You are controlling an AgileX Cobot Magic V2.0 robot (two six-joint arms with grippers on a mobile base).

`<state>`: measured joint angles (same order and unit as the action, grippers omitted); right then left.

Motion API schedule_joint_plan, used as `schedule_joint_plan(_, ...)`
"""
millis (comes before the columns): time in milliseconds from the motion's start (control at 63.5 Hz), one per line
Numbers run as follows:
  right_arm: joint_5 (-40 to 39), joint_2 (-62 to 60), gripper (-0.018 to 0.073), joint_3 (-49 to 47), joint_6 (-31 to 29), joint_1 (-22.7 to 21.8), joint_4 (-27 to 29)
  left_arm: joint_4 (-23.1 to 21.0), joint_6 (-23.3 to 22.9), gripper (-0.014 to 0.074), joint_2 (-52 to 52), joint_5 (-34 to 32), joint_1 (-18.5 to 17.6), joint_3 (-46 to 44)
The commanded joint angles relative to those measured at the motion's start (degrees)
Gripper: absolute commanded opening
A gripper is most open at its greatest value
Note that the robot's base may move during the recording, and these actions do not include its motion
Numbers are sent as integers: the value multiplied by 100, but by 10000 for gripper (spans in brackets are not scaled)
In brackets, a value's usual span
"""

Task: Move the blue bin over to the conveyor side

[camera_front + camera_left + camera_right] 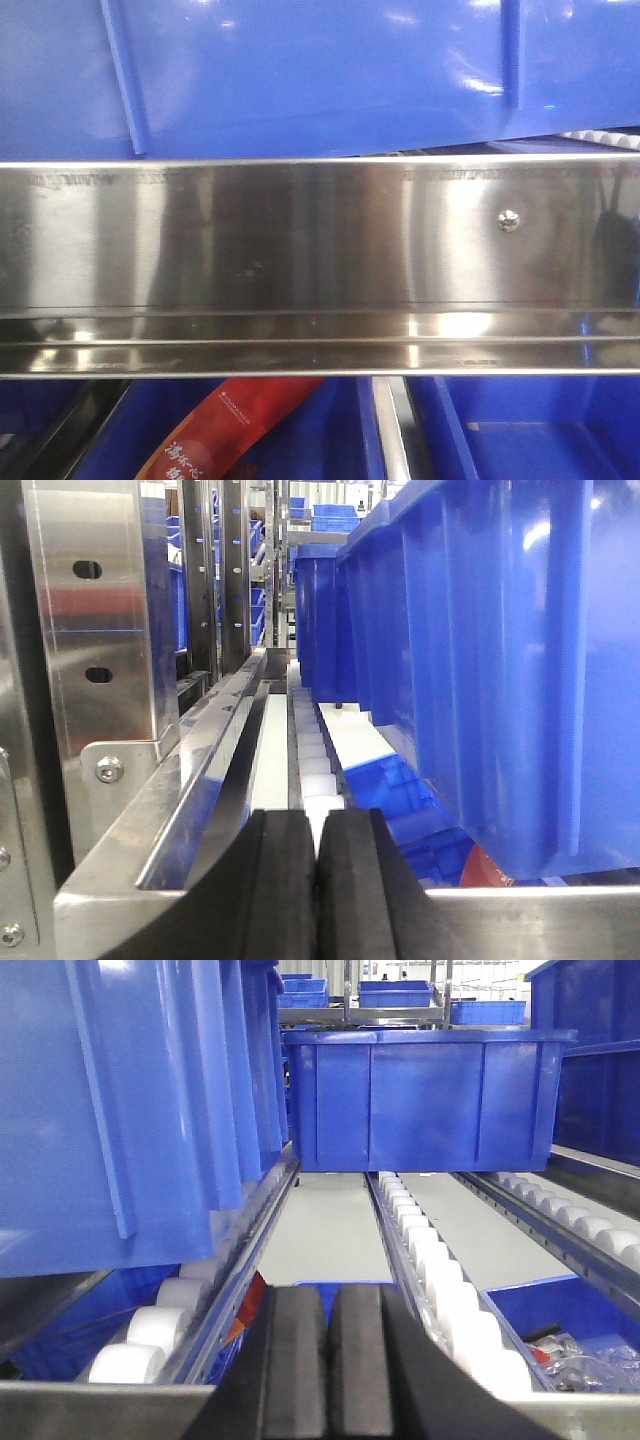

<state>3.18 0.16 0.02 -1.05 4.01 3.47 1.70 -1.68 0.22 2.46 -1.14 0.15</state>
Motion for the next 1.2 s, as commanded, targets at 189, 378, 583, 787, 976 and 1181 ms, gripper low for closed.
schedule_joint_plan(189, -114, -16, -89, -2, -56, 3, -9, 12, -4, -8, -22, -94, 10, -15)
schedule_joint_plan(378, -114, -16, -89, -2, -56, 3, -9, 12, -4, -8, -22, -94, 10, -15)
schedule_joint_plan(583, -114, -16, -89, -2, -56, 3, -9, 91, -4, -8, -22, -94, 10, -15)
schedule_joint_plan(787, -381, -16, -89, -2, -56, 2, -153, 207, -4, -8, -22, -94, 10, -15)
schedule_joint_plan(976, -676, -16, -89, -2, -56, 2, -153, 218, -4, -8, -22, -317, 10, -15)
schedule_joint_plan(1181, -1645, -16, -89, -158, -29, 2, -153, -239, -4, -8, -22, -1250, 10, -15)
